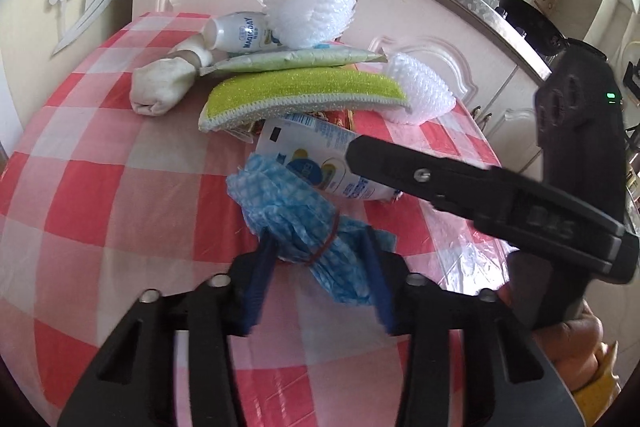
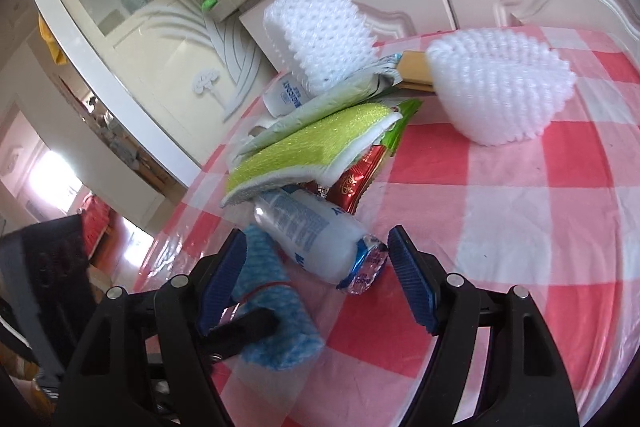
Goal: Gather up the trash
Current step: 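Grasp the blue cloth bundle with the left tool while the right tool grasps the white bottle, then lift the blue cloth bundle and white bottle and carry both over the orange bucket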
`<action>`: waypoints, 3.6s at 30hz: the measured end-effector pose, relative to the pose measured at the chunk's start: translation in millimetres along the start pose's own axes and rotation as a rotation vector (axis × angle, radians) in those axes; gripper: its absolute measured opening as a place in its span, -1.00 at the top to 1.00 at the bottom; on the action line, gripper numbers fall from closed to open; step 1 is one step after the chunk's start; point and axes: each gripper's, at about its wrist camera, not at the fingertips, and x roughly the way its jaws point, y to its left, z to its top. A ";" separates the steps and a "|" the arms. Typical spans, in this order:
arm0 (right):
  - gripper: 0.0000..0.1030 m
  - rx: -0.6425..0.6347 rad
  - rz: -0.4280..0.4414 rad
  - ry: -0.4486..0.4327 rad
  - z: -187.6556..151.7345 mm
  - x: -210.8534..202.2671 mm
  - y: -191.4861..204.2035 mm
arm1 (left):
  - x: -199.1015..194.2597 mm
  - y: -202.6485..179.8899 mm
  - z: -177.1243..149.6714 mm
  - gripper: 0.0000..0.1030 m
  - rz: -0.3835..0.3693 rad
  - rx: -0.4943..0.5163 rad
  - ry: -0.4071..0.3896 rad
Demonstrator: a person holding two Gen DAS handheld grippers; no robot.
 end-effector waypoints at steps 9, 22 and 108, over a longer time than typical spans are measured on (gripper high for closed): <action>-0.18 -0.064 -0.038 0.044 -3.0 16.0 9.6 | -17.9 18.7 -3.2 0.39 -0.001 -0.017 -0.013; 0.21 -0.029 -0.048 0.033 -35.5 1.3 27.7 | -48.3 36.9 -18.1 0.41 -0.016 -0.023 -0.028; 0.15 -0.439 0.086 0.199 -59.0 135.1 277.1 | -171.2 262.1 -51.8 0.62 0.496 -0.269 -0.197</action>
